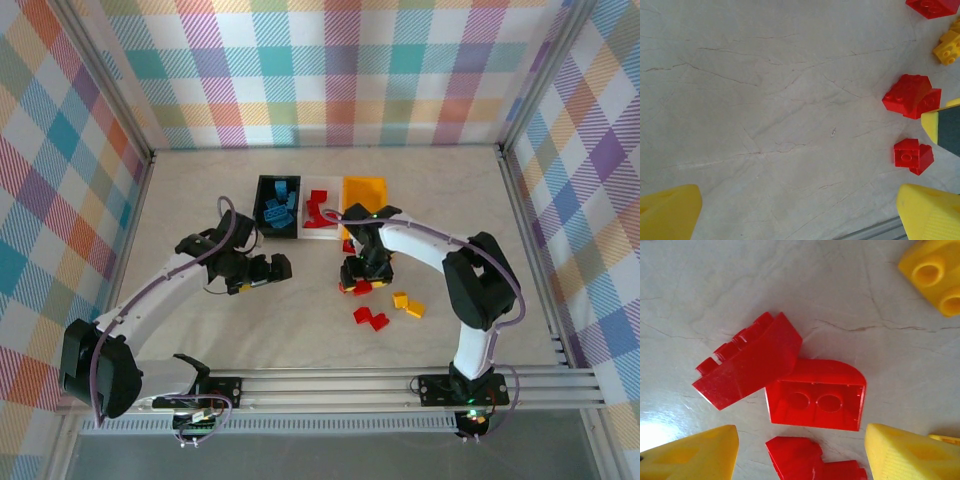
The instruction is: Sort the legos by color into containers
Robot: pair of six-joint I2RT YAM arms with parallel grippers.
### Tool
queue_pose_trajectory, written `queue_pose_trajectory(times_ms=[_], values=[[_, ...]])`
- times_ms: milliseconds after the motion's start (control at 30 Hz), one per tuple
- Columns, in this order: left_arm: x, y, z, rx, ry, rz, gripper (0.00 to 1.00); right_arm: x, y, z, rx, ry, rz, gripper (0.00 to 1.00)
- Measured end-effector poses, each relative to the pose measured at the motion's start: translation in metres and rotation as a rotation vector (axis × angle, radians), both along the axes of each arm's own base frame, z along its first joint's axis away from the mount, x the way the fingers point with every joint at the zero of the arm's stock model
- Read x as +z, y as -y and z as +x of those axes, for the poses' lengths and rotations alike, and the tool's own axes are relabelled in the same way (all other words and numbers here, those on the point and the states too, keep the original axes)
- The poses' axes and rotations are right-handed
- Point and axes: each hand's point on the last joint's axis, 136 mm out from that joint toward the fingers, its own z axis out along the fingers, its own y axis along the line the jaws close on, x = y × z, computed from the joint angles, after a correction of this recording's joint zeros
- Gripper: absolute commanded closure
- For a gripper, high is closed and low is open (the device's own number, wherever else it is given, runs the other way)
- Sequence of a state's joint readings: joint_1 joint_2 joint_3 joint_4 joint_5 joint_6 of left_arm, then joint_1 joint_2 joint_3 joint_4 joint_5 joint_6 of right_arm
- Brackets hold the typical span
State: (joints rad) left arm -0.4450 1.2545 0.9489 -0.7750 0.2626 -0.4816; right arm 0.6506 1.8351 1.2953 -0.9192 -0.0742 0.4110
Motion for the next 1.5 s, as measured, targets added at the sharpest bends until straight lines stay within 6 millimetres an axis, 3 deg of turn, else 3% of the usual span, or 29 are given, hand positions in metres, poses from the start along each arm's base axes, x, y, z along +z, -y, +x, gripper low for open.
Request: queue_pose_trajectory(times_ms=[133, 433, 933, 1300, 1500], values=[[0.003, -0.001, -0.002, 0.001, 0.009, -0.003, 0.0, -0.001, -0.008, 0.004, -0.013, 0.016, 0.033, 0.32], [0.014, -0.004, -0.007, 0.003, 0.052, -0.02, 0.0, -0.01, -0.005, 0.001, -0.022, 0.013, 0.027, 0.32], [0.008, -0.008, -0.012, 0.009, 0.041, -0.008, 0.0, -0.013, 0.007, 0.005, -0.013, 0.059, -0.034, 0.32], [0.005, -0.008, -0.012, 0.009, 0.025, 0.0, 0.0, -0.03, 0.009, 0.006, 0.01, 0.031, -0.072, 0.33], [0.005, -0.009, -0.012, 0.009, 0.025, 0.0, 0.0, -0.029, 0.004, 0.013, 0.012, 0.039, -0.065, 0.38]])
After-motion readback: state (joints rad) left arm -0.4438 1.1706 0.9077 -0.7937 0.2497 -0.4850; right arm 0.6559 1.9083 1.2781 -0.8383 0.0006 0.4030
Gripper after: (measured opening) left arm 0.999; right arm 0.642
